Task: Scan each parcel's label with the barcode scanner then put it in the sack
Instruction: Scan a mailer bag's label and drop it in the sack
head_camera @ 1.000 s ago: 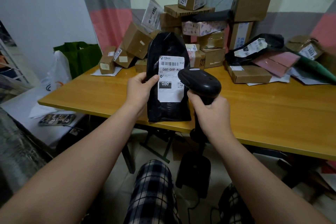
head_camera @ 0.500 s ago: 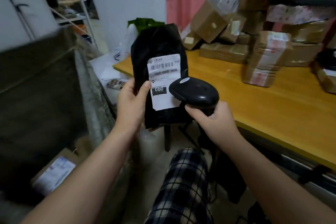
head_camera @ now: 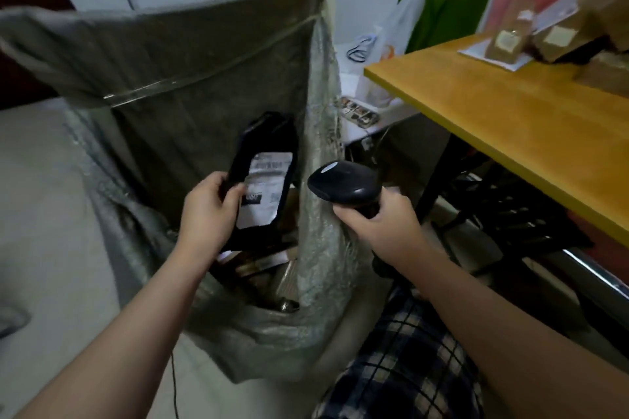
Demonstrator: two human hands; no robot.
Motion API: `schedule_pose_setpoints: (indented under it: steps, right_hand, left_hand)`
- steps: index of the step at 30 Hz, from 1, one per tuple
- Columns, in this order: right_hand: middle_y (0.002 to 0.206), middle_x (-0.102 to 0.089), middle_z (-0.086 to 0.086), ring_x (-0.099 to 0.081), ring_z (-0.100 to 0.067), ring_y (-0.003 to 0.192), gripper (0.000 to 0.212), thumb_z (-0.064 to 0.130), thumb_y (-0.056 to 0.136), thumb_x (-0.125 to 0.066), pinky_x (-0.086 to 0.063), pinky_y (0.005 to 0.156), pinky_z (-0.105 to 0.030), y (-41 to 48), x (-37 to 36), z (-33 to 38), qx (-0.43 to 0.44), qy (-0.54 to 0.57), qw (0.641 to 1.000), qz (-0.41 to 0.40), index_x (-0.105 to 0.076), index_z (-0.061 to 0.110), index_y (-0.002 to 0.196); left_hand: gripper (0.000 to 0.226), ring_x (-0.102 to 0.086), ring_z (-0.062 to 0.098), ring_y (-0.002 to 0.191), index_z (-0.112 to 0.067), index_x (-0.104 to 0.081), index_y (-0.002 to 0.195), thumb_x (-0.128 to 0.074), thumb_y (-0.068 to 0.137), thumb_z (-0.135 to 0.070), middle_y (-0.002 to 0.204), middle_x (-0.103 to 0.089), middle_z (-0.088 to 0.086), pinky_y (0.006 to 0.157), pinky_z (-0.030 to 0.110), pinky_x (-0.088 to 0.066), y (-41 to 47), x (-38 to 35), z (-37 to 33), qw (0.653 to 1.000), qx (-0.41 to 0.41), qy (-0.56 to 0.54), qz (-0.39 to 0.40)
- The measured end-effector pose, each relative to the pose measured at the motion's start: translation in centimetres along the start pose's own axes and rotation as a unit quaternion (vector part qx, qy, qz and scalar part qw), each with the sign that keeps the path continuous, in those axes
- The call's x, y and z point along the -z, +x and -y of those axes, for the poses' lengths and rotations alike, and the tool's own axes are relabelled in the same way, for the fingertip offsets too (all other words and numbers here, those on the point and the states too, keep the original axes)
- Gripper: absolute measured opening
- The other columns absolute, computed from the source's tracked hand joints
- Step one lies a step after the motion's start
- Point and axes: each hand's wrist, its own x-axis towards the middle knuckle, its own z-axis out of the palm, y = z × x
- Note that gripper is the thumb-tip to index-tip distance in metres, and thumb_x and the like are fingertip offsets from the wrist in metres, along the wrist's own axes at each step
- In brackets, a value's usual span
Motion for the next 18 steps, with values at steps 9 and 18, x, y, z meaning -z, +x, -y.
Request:
schedule_pose_setpoints:
  steps: [9, 18]
  right_hand:
    - [0.081, -0.070, -0.007, -0.066, -0.017, 0.081, 0.019, 0.033, 0.081, -0.074, -0.054, 0.076, -0.038, 0.0, -3.4, -1.6, -0.054, -0.008, 0.998, 0.043, -0.068, 0.016, 0.088]
    - [0.055, -0.056, 0.007, -0.055, -0.002, 0.054, 0.025, 0.030, 0.083, -0.073, -0.042, 0.053, -0.018, 0.4, -0.9, -1.8, -0.050, -0.010, 0.998, -0.024, -0.056, 0.026, 0.067]
  left_hand:
    - [0.024, -0.060, 0.033, 0.105, -0.013, -0.064, 0.114, -0.055, 0.093, -0.019, 0.110, -0.067, 0.015, 0.082, 0.035, -0.046, -2.7, -4.6, 6.6, 0.933, 0.077, 0.214, 0.279]
    - [0.035, -0.053, 0.036, 0.111, -0.006, -0.055, 0.117, -0.062, 0.089, -0.025, 0.116, -0.059, 0.015, 0.090, 0.042, -0.044, -1.4, -5.9, 3.9, 0.954, -0.017, 0.228, 0.192]
